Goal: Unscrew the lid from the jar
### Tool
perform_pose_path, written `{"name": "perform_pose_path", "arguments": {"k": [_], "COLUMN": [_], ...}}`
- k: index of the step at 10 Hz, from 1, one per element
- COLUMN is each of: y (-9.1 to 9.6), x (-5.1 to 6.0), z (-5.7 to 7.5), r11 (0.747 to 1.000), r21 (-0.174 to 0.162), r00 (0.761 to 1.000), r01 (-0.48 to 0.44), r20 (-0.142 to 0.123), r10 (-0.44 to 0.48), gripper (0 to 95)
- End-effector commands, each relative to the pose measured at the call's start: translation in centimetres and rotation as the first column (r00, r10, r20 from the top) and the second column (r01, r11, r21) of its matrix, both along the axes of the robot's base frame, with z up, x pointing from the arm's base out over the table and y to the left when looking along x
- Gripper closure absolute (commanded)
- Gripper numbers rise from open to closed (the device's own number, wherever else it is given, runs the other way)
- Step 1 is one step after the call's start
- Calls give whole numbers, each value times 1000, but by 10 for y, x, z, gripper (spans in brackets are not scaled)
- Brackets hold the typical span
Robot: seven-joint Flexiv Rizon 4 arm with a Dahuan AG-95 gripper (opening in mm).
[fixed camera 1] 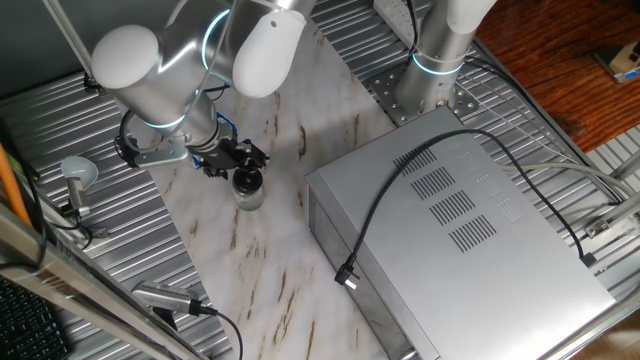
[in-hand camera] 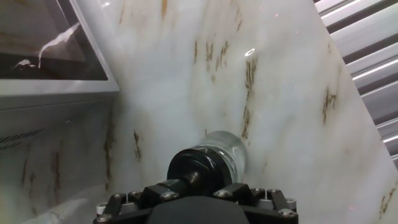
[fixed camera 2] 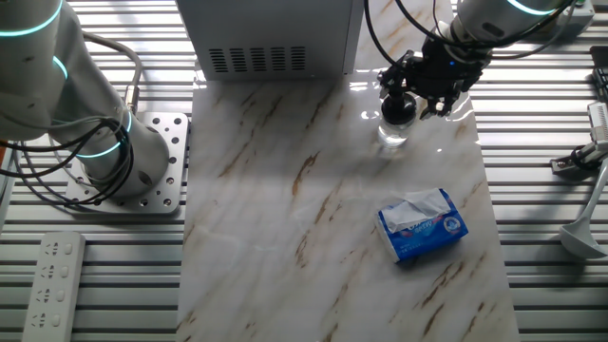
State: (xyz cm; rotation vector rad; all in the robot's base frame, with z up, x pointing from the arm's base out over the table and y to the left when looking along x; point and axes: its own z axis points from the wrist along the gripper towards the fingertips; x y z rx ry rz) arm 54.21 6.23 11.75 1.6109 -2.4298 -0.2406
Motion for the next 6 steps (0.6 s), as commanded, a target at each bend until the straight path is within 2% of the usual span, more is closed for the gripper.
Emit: {"name": "perform_pose_path", "arguments": {"k": [1, 2, 3, 6], "y": [0, 0, -1, -2], "x": [0, 0, -6, -7], "z": [0, 0, 16, 17], "r11": [1000, 1000, 998, 999], "r21": [0, 0, -30, -29], "r00": [1000, 1000, 997, 997], "r01": [0, 0, 49, 42], "r20": [0, 0, -65, -62], "r10": [0, 0, -51, -44], "gripper": [190, 190, 190, 190]}}
